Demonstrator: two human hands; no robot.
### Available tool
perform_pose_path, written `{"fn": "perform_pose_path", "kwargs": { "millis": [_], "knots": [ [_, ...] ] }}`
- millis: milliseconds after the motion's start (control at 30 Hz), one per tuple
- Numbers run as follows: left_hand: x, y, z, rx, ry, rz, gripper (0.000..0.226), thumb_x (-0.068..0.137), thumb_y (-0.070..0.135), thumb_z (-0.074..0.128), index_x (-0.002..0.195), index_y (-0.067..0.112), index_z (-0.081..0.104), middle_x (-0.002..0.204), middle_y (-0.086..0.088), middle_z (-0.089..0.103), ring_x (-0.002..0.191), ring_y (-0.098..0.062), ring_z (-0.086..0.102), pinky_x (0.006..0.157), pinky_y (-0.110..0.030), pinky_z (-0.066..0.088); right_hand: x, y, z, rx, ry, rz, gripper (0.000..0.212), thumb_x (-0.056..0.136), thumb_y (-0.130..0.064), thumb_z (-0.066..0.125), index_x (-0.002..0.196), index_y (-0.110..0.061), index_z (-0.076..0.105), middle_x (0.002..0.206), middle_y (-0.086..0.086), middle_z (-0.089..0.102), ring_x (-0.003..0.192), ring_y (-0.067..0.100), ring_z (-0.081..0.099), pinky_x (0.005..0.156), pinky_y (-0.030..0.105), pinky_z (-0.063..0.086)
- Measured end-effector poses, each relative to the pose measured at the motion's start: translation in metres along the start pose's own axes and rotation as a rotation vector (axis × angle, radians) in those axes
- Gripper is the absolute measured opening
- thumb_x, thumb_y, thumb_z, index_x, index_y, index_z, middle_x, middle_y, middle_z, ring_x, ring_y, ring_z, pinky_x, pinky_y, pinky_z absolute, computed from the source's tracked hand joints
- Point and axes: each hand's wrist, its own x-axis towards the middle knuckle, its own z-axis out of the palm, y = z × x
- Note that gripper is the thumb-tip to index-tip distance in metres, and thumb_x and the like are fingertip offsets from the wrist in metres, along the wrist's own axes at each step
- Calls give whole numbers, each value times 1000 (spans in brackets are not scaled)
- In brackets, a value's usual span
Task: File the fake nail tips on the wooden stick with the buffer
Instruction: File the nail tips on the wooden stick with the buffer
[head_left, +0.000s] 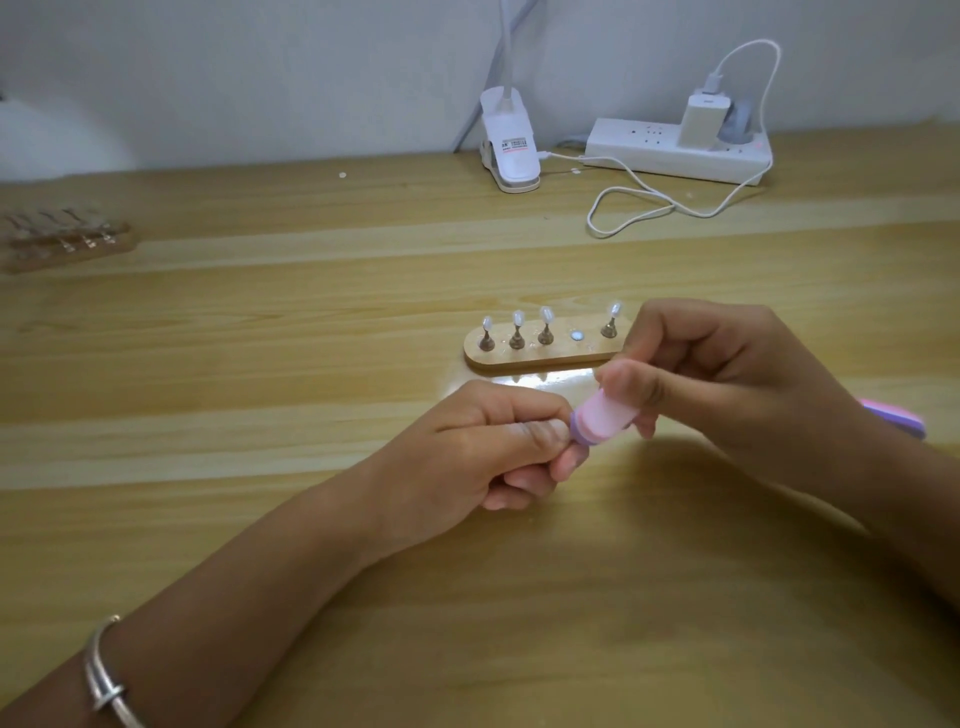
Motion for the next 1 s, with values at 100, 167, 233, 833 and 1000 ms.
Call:
{"fn": "perform_pose_path", "kwargs": {
  "millis": [100,167,233,833,1000],
  "knots": [
    [0,-3,0,25,19,-2,24,92,8,42,83,-10,54,64,-1,44,53,-3,33,47,-12,29,-2,1,4,16,-3,4,21,85,-25,68,75,-8,61,65,-1,69,53,6,57,52,20,48],
    [1,-5,0,57,42,2,32,92,10,43,92,-21,52,70,-13,37,54,-6,32,47,-12,29,-1,1,6,11,-19,2,19,85,-26,67,76,-10,62,66,0,69,54,5,57,52,19,48],
    [1,-6,0,76,42,24,29,93,11,43,87,-15,53,72,-14,34,55,-7,31,47,-13,29,1,1,1,2,16,23,23,84,-30,67,75,-9,62,64,4,69,53,11,56,51,26,47],
    [-1,-5,-1,83,29,102,26,96,8,41,75,6,56,63,-6,34,55,-9,31,49,-15,29,-3,3,-7,-25,60,3,25,87,-20,69,77,1,62,63,-3,67,54,7,58,53,19,49],
    [-1,-4,-1,59,9,95,26,96,8,41,75,8,57,62,-5,36,54,-11,32,47,-16,30,-6,4,-7,10,50,-2,26,86,-23,66,78,1,61,65,3,68,55,11,58,54,21,51]
  ]
}}
